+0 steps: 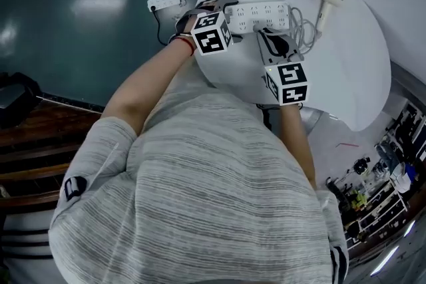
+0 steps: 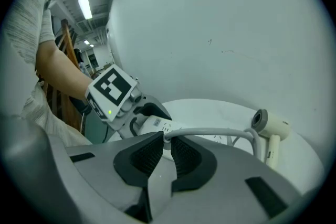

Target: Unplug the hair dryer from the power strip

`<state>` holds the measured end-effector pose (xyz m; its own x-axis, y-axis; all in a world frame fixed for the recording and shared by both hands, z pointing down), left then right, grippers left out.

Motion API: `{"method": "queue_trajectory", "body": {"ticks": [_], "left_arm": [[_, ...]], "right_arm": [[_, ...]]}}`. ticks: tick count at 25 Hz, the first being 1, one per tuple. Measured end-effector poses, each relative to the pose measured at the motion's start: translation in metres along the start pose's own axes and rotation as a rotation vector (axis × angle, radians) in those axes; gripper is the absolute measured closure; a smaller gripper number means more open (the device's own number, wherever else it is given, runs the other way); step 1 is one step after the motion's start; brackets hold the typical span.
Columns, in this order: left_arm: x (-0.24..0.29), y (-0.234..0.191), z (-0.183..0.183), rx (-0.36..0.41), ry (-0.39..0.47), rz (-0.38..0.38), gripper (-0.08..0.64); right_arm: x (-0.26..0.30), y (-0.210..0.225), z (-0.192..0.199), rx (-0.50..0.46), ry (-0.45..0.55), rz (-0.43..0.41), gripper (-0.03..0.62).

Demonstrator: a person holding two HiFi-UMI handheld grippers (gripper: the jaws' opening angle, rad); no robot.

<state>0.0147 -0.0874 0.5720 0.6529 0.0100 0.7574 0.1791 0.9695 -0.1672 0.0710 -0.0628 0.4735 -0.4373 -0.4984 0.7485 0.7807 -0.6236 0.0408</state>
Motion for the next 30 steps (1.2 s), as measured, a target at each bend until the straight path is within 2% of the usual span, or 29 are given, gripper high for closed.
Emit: {"method": "queue_trajectory", "body": {"ticks": [6, 14, 30], "left_arm": [[-0.022, 0.0, -0.006, -0.003, 0.075, -0.064, 0.097], [-0.054, 0.013, -0.016, -0.059, 0.177, -0.104, 0.097], [-0.079, 0.044, -0.018, -0.118, 0.245, -0.092, 0.098]], "right_arm": [[0.003, -0.012, 0.031, -0.013, -0.039, -0.012, 0.537], [0.01, -0.023, 0.045, 0.016, -0.03, -0.016, 0.537], [0.024, -0.034, 0.063, 0.0, -0.048, -0.006, 0.537]]}}
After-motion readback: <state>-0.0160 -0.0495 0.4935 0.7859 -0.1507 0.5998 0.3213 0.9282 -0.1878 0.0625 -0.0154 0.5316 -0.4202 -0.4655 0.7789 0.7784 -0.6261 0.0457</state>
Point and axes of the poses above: the fingertips, and each gripper's own axes: x forward along the fingers, y to its right, z out of its underside, the point moved 3 cm from there along -x, backward along the fingers, and after that the axes turned 5 degrees about -x, right-handed, at the moved point
